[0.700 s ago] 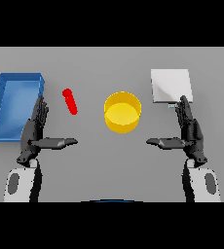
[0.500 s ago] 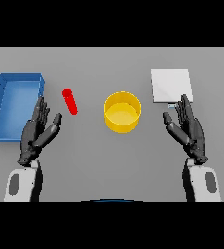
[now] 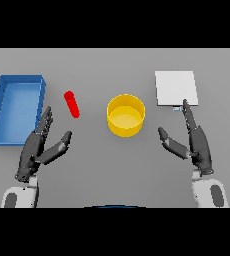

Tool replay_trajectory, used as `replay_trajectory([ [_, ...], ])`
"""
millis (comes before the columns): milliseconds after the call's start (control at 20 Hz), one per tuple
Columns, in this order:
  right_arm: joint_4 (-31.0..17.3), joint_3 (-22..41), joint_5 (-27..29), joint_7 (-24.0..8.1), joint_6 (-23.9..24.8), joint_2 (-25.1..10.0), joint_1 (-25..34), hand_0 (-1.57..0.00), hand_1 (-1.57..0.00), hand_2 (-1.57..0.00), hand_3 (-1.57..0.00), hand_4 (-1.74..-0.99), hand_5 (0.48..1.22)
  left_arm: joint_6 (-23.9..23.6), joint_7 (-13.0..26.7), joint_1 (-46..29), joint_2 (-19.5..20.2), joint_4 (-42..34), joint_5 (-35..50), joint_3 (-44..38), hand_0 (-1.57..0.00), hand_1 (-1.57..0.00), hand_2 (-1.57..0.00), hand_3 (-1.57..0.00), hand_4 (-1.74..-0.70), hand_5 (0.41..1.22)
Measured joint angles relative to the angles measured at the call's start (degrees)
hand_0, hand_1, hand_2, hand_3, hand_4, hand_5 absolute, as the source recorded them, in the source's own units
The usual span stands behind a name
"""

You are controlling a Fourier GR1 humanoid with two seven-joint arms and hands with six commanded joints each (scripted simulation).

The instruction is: Pick up the red beaker and tilt it to pour out 1 green nut into yellow bowl. Pick up the yellow bowl and place it on the metallic measuring scale.

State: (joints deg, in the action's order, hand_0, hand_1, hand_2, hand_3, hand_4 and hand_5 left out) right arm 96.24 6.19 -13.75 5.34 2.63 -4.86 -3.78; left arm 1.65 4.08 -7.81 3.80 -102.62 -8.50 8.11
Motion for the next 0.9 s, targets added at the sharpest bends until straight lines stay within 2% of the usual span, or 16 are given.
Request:
replay_trajectory([
  [100,-0.23,-0.01,0.63,1.67,-0.88,-0.30,-0.42,0.00,0.00,0.00,0.00,-1.163,0.624,-0.06,1.76,2.28,0.34,2.06,0.15,-0.86,0.00,0.00,0.00,0.00,-1.14,0.648],
  [250,-1.05,-0.49,2.40,0.63,-1.86,0.08,0.71,0.00,0.00,0.00,0.00,-1.197,0.627,-0.26,3.04,6.41,-0.59,8.29,-0.14,-1.49,0.00,0.00,0.00,0.00,-1.16,0.645],
  [350,-0.45,-1.00,3.77,1.39,-2.87,-0.45,0.12,0.00,0.00,0.00,0.00,-1.215,0.628,-0.62,1.39,10.18,-0.74,13.45,0.14,-3.00,0.00,0.00,0.00,0.00,-1.18,0.650],
  [400,-0.04,-0.91,3.76,1.12,-2.84,-0.38,0.15,0.00,0.00,0.00,0.00,-1.219,0.626,-0.45,-0.09,11.16,-0.67,15.46,0.50,-3.65,0.00,0.00,0.00,0.00,-1.18,0.648],
  [500,-0.73,-0.78,3.74,0.02,-2.84,0.01,0.80,0.00,0.00,0.00,0.00,-1.225,0.627,-0.17,-0.64,14.99,0.12,20.24,0.32,-4.83,0.00,0.00,0.00,0.00,-1.18,0.640],
  [550,-0.21,-0.50,3.79,0.87,-3.16,0.03,-0.14,0.00,0.00,0.00,0.00,-1.229,0.626,-0.21,-1.34,16.86,0.20,22.57,0.13,-5.22,0.00,0.00,0.00,0.00,-1.18,0.637],
  [650,-0.25,-0.62,3.92,0.18,-2.89,0.31,0.91,0.00,0.00,0.00,0.00,-1.227,0.625,0.08,-2.66,20.30,0.10,26.89,0.23,-5.94,0.00,0.00,0.00,0.00,-1.18,0.637],
  [850,0.10,-0.73,4.05,0.67,-3.27,-0.15,-0.16,0.00,0.00,0.00,0.00,-1.229,0.628,0.12,-5.84,23.88,0.16,31.81,-0.33,-6.50,0.00,0.00,0.00,0.00,-1.20,0.654],
  [900,-0.67,-1.18,4.63,-0.07,-3.38,-0.08,0.42,0.00,0.00,0.00,0.00,-1.227,0.630,-0.47,-5.00,25.83,-0.01,33.48,-0.99,-6.54,0.00,0.00,0.00,0.00,-1.20,0.657],
])
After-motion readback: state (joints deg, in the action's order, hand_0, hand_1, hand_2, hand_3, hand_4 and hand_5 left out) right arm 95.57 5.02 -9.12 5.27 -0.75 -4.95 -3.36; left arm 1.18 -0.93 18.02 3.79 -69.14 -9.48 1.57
